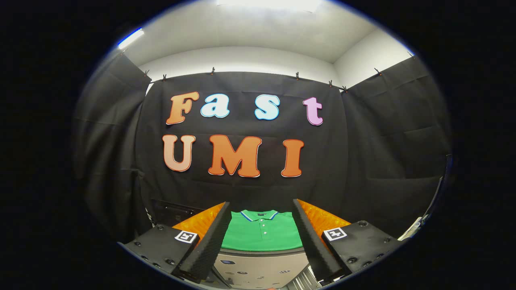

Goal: Put the clothes into the washing machine and then close the washing machine lid.

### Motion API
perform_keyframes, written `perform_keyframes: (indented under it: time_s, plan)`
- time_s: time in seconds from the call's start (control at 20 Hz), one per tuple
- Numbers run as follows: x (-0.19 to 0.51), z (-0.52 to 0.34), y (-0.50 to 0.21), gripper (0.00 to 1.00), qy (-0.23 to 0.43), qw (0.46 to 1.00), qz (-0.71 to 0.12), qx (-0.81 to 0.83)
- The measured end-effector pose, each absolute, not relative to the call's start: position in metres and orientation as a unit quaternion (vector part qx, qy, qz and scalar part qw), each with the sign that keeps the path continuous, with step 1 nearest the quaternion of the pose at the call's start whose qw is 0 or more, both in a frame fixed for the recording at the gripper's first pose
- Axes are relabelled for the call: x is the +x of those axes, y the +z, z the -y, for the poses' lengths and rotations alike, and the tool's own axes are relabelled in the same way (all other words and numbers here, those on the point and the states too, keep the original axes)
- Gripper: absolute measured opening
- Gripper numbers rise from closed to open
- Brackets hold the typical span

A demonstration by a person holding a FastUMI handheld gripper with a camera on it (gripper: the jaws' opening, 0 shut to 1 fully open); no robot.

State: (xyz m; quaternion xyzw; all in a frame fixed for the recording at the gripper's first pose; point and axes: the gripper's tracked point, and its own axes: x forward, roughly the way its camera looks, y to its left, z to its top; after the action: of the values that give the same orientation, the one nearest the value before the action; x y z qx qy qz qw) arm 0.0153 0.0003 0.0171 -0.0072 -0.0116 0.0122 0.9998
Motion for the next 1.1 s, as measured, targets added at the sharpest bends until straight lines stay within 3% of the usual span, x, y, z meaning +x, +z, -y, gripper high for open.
perform_keyframes:
  time_s: [0.75, 1.1]
  plan:
    - [0.056, -0.011, 0.007, 0.98, 0.035, 0.999, -0.002, -0.003]
    - [0.119, 0.001, -0.026, 0.98, 0.044, 0.999, -0.031, 0.003]
